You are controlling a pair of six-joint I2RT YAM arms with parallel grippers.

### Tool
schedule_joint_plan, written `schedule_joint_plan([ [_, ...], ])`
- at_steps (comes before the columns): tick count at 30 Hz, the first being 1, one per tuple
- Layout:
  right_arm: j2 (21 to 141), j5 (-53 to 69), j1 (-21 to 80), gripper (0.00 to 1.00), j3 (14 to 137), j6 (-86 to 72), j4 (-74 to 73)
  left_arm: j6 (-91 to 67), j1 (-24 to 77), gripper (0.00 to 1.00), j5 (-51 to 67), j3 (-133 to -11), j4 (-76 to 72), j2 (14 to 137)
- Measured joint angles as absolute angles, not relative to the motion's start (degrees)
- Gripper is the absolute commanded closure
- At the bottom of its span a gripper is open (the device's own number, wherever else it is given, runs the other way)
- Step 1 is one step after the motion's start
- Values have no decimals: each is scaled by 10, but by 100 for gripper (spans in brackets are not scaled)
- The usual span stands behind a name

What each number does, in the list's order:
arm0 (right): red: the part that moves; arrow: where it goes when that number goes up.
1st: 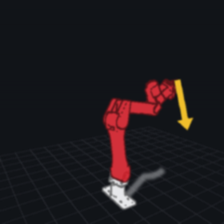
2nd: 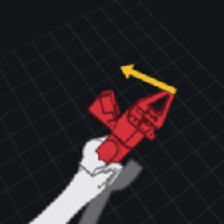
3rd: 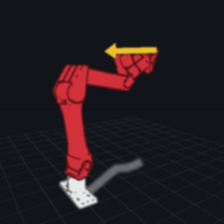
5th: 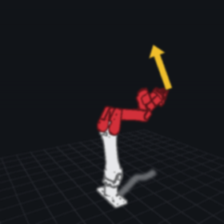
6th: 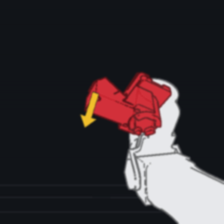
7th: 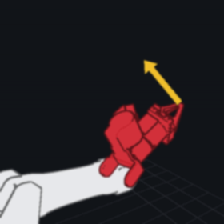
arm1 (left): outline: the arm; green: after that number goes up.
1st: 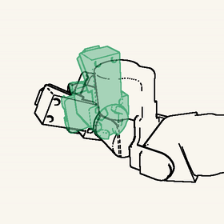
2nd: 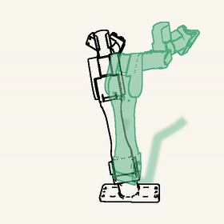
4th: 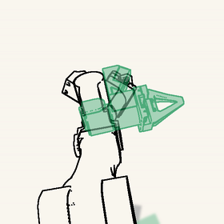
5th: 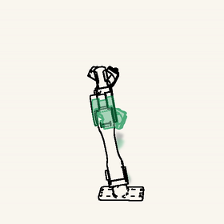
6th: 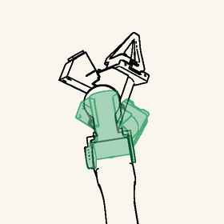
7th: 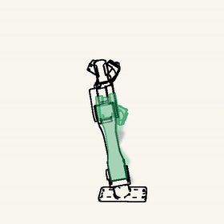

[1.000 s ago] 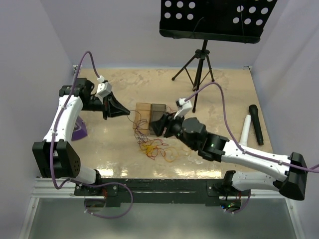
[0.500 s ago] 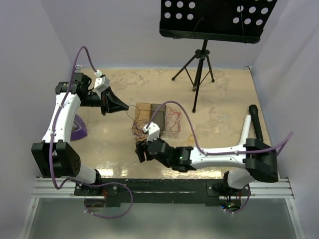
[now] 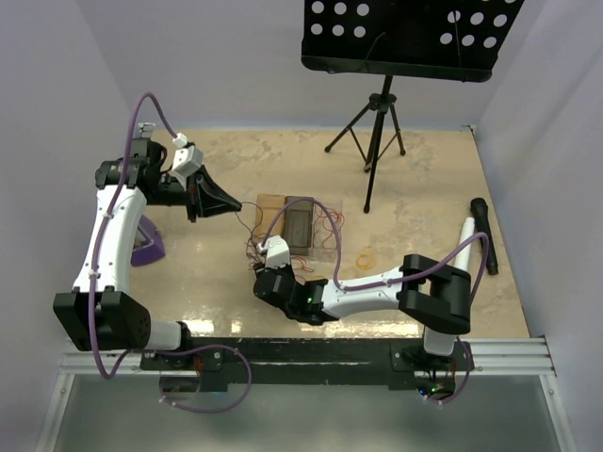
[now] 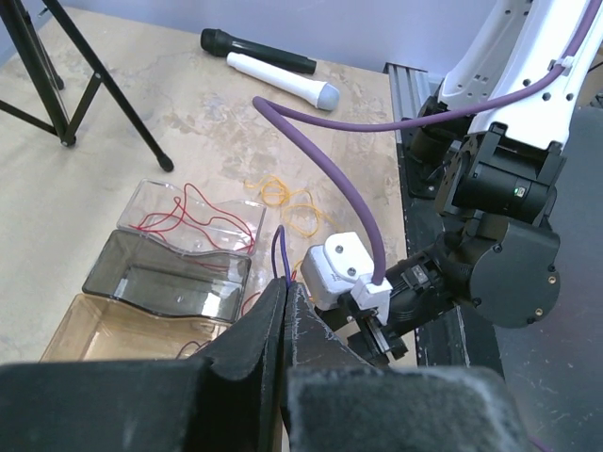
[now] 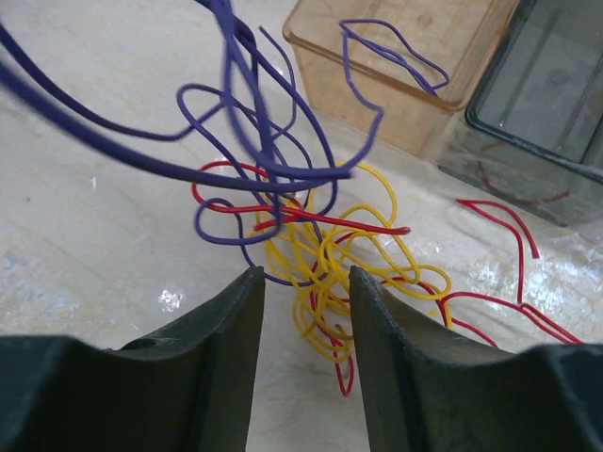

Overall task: Untangle the cables
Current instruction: Untie the cable.

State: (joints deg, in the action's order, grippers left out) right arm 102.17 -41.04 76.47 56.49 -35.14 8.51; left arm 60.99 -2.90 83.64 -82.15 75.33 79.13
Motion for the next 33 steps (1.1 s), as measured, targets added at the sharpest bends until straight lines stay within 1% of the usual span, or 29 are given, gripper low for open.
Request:
schedule_joint_plan([
  [2, 1025, -410, 765, 73, 558, -366, 86, 603, -29, 98, 836, -821, 753, 792],
  [4, 1025, -410, 765, 90, 550, -378, 86, 597, -29, 98, 836, -822, 753, 792],
  [6, 1025, -409, 765, 100, 537, -399, 81, 589, -29, 99, 836, -824, 754, 792],
  [11, 1019, -406, 766, 100, 489, -492, 59, 564, -29, 100, 835, -875, 755, 792],
  [15, 974, -406, 784, 100, 435, -593, 38, 542, -34, 100, 837, -951, 755, 798],
  [24, 914, -399, 833, 100, 380, -774, -8, 468, -95, 100, 838, -1103, 733, 850],
  [29, 878, -395, 858, 100, 356, -874, -55, 339, -109, 100, 840, -1122, 591, 844],
  [31, 860, -393, 867, 100, 346, -913, -81, 266, -109, 100, 842, -1105, 495, 830],
  [33, 846, -393, 875, 100, 340, -952, -109, 164, -109, 100, 846, -1054, 361, 802],
])
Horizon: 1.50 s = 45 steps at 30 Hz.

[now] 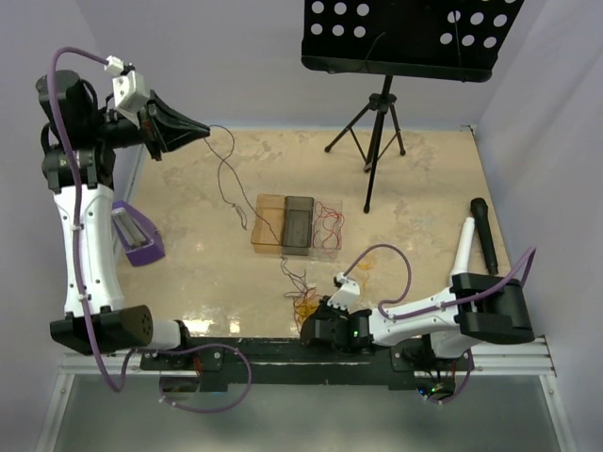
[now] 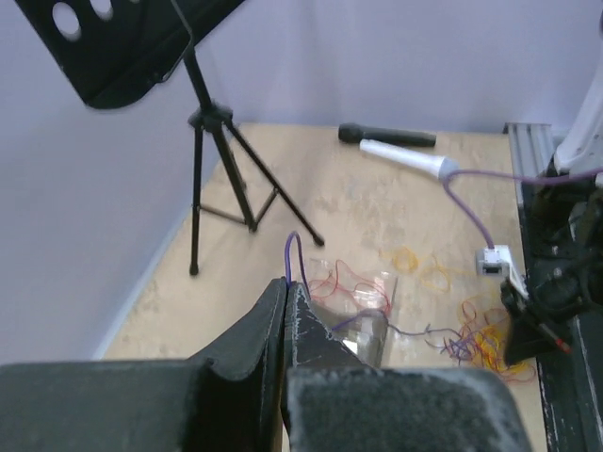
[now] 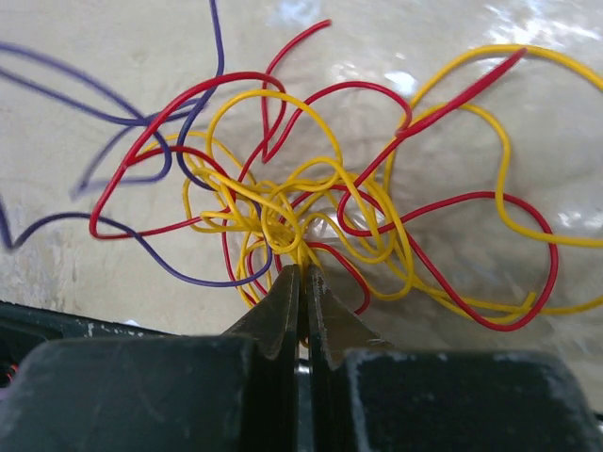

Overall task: Untangle the cables
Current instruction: Untie the cable, then place the cable in the bin.

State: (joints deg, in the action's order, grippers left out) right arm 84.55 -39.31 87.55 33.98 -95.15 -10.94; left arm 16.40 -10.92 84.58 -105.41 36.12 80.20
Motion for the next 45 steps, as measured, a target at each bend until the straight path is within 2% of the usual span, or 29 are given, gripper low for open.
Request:
schedule_joint_plan([
  [2, 831, -393, 883, 100, 334, -982, -136, -10, -110, 92, 849, -953, 127, 760],
  [3, 823, -393, 887, 100, 331, -993, -149, -119, -110, 92, 847, -896, -20, 743],
  [5, 812, -394, 893, 100, 329, -1008, -177, -328, -110, 99, 846, -832, -267, 740],
  [8, 799, -394, 895, 100, 329, -1031, -212, -635, -108, 100, 837, -856, -522, 812],
  [11, 780, -393, 895, 100, 320, -1047, -230, -853, -112, 100, 825, -936, -637, 905],
  [15, 757, -390, 896, 100, 296, -1071, -231, -942, -138, 100, 819, -1017, -678, 965],
  [20, 752, -391, 896, 100, 293, -1079, -232, -885, -178, 91, 803, -1147, -686, 960],
  [23, 750, -396, 896, 100, 296, -1070, -240, -848, -175, 90, 789, -1142, -686, 910],
  [24, 747, -399, 896, 93, 300, -1062, -244, -837, -171, 90, 785, -1129, -688, 890],
  [26, 740, -409, 896, 73, 315, -1040, -246, -821, -166, 91, 780, -1092, -697, 853],
  [28, 735, -421, 896, 58, 342, -1014, -248, -814, -164, 91, 777, -1053, -714, 832],
  [33, 736, -456, 896, 39, 433, -957, -261, -843, -163, 91, 776, -968, -745, 832],
  [37, 727, -489, 896, 28, 492, -899, -272, -907, -161, 91, 783, -919, -745, 867],
  [45, 661, -549, 896, 27, 547, -748, -246, -1006, -149, 90, 803, -846, -746, 874],
])
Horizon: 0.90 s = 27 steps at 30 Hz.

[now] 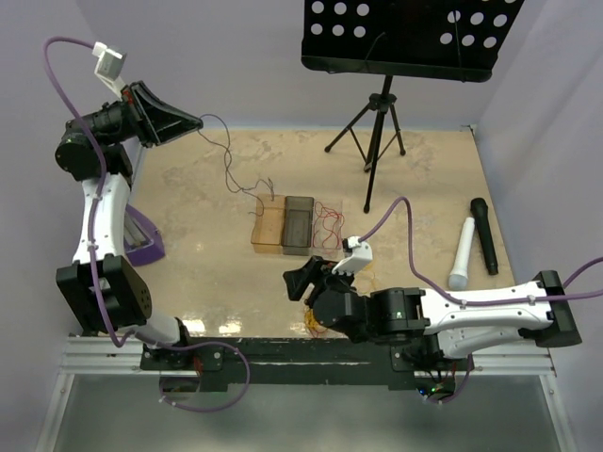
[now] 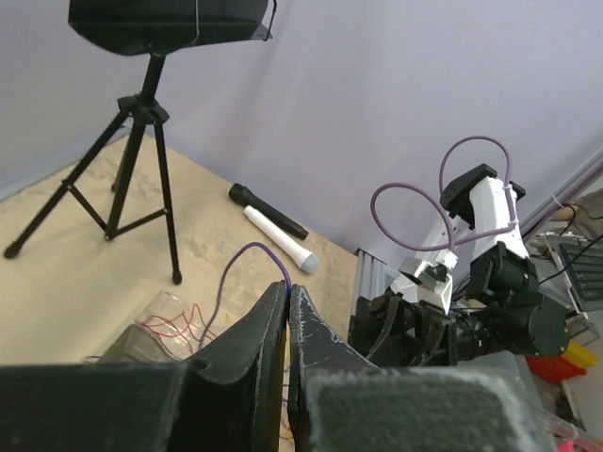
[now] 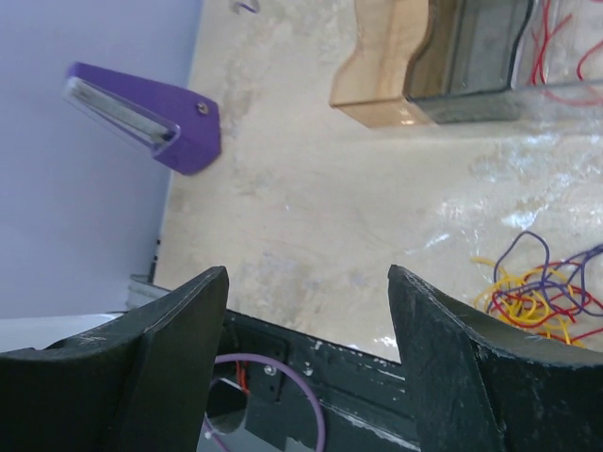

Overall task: Untangle the cables
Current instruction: Place the cable in the bin.

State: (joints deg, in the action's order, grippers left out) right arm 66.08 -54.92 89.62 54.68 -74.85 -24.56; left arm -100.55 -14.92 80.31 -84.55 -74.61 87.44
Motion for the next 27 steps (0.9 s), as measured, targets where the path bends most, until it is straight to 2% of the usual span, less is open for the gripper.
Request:
schedule_joint_plan([
  [10, 619, -591, 896, 28, 555, -734, -264, -1007, -98, 91, 810, -774, -747, 866],
  [27, 578, -625, 896, 28, 548, -818, -364, -998, -73, 91, 810, -770, -747, 866],
])
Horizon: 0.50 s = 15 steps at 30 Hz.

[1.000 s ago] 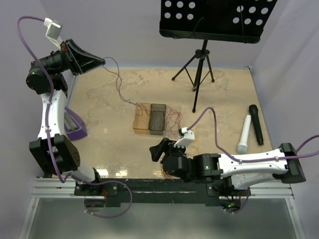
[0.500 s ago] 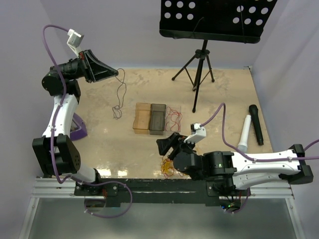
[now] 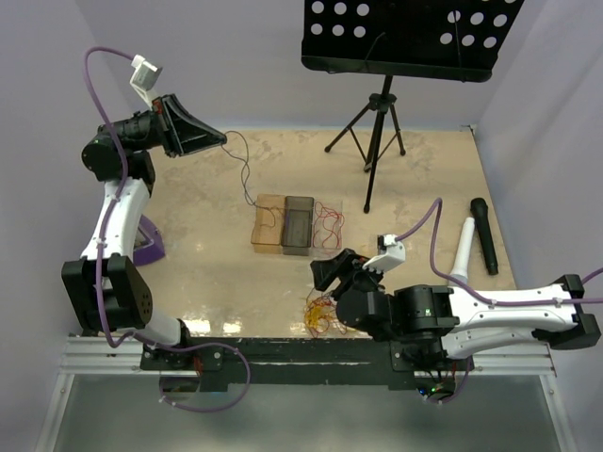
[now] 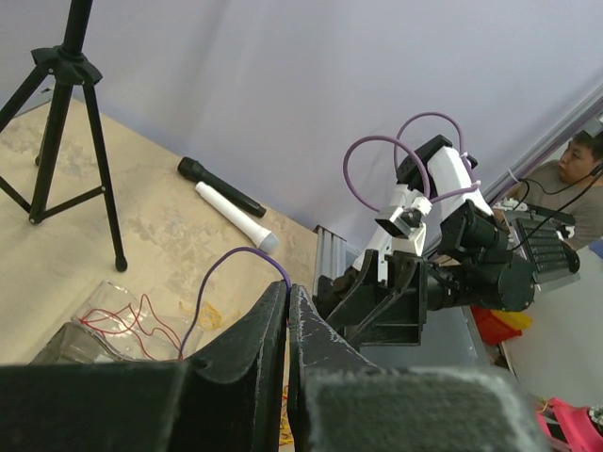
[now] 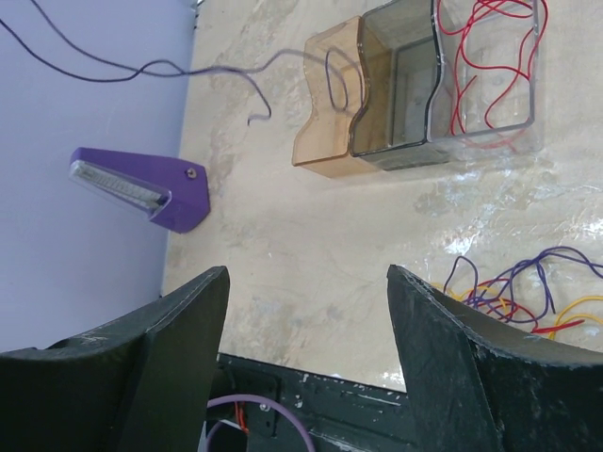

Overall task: Untangle the cables
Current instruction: Place the cable in the bin.

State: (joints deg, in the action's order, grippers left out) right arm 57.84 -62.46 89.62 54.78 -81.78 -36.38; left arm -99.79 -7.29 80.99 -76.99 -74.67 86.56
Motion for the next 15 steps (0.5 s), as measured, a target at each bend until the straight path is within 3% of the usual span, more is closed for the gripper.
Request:
schedule_joint_plan([
  [15, 540, -639, 896, 28, 530, -884, -427, -954, -54, 92, 810, -705, -747, 879],
])
